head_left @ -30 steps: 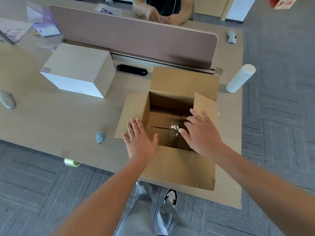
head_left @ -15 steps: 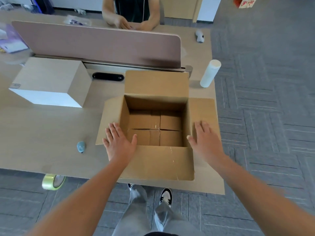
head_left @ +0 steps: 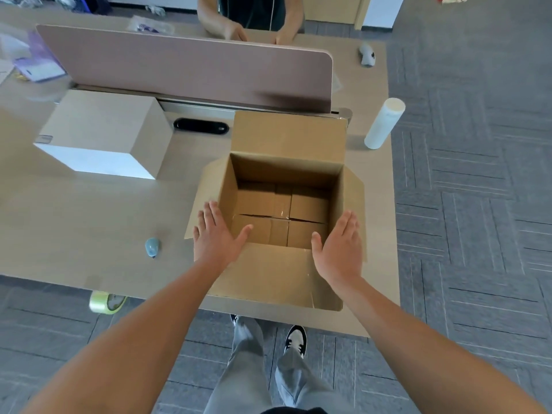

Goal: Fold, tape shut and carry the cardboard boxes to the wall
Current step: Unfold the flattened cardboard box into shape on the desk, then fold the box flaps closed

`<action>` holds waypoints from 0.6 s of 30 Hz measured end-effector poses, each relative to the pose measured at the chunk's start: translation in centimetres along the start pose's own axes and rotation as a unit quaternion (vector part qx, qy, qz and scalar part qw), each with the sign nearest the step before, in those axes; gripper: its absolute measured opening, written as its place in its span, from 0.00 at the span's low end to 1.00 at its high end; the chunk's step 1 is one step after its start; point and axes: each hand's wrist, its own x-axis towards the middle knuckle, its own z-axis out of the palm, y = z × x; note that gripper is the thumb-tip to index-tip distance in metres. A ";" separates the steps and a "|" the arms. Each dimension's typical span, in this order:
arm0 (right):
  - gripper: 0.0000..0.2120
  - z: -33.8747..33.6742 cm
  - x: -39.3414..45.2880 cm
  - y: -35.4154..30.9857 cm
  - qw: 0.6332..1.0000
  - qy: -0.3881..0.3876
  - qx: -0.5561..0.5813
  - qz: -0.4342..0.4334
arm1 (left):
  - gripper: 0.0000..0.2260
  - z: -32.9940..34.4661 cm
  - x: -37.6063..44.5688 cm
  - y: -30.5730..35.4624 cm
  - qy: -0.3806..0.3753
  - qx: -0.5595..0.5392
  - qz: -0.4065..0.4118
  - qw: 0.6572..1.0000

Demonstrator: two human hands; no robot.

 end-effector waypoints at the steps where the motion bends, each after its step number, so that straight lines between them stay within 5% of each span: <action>1: 0.46 -0.1 0.0 0.0 1.000 -0.006 -0.001 -0.002 | 0.50 -0.3 0.0 -0.1 -0.009 -0.002 0.001 1.000; 10: 0.43 -2.5 -0.2 -0.8 0.999 -0.007 0.037 -0.039 | 0.36 -4.6 -2.4 -1.8 0.015 0.047 0.013 0.999; 18: 0.39 -1.8 -2.4 -11.1 0.988 -0.036 0.014 -0.151 | 0.31 -9.2 -2.2 -6.3 0.034 -0.018 0.010 0.999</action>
